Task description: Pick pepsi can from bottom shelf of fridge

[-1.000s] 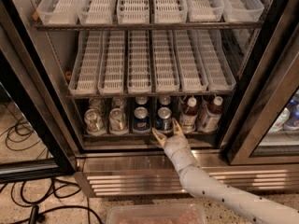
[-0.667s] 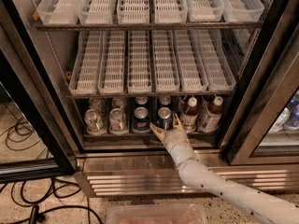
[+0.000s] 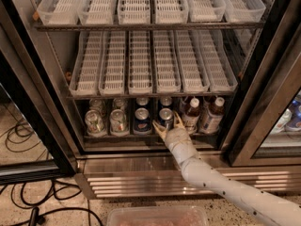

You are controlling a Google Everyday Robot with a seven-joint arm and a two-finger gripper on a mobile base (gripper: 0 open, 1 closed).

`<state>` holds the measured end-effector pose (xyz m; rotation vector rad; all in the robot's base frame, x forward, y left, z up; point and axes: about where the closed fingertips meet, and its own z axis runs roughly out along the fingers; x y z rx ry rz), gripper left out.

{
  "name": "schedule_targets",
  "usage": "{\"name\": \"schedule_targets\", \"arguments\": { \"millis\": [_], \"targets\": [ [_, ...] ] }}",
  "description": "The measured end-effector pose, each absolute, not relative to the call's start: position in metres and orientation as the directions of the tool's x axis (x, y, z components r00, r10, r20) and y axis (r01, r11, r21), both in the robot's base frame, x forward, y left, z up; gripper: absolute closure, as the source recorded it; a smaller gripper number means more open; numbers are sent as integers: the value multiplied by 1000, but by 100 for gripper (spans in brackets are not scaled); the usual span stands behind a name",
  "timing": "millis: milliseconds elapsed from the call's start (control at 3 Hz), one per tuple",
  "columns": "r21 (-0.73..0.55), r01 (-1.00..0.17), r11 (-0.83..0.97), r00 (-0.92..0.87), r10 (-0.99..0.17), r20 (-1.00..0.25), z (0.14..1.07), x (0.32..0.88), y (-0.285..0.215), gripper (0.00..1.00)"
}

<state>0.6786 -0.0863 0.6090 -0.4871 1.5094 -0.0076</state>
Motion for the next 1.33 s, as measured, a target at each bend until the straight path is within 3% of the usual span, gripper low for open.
{"name": "schedule_targets", "arguments": {
  "millis": [667,1333],
  "targets": [
    [-296,-306,905,71,-288,-955,607,679,-87,100],
    [-290,-324,901,78,-279,-957,613,677,-81,100]
  ]
}}
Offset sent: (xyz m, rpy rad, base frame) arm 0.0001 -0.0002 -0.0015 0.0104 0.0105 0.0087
